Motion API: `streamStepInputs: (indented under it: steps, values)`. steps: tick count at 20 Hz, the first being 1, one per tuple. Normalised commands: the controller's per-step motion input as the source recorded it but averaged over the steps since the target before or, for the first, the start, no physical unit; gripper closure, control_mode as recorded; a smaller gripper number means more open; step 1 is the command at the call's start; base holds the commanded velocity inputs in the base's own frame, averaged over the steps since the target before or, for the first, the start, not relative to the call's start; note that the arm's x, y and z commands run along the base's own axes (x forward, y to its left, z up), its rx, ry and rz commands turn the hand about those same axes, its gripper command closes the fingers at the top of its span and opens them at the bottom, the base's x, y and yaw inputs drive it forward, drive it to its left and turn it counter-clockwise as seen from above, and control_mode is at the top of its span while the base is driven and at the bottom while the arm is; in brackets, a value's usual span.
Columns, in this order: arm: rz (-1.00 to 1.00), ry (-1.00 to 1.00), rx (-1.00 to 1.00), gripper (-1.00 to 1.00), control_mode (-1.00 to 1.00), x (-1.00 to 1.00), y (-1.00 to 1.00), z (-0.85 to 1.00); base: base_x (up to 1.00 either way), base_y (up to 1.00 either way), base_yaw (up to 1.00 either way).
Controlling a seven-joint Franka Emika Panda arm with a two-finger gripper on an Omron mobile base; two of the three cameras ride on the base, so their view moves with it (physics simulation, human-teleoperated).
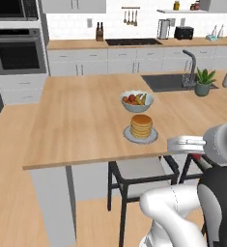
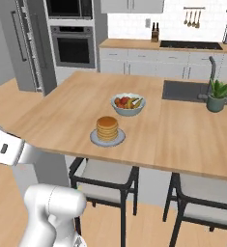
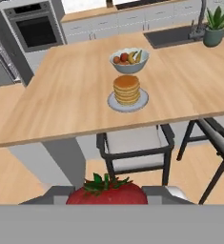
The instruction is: Take the strawberry from the fridge and place it on top of the pancake, located on the dining counter.
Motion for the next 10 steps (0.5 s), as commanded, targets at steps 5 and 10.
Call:
streamStepInputs:
  steps: [5, 10]
  values:
    - [0.00, 0.00, 0.00, 1.00, 1.00, 0.00, 0.00, 0.00, 0.97, 0.02, 0.05]
    - [0.00, 0.00, 0.00, 1.00, 1.00, 0.00, 0.00, 0.00, 0.97, -0.13, 0.08]
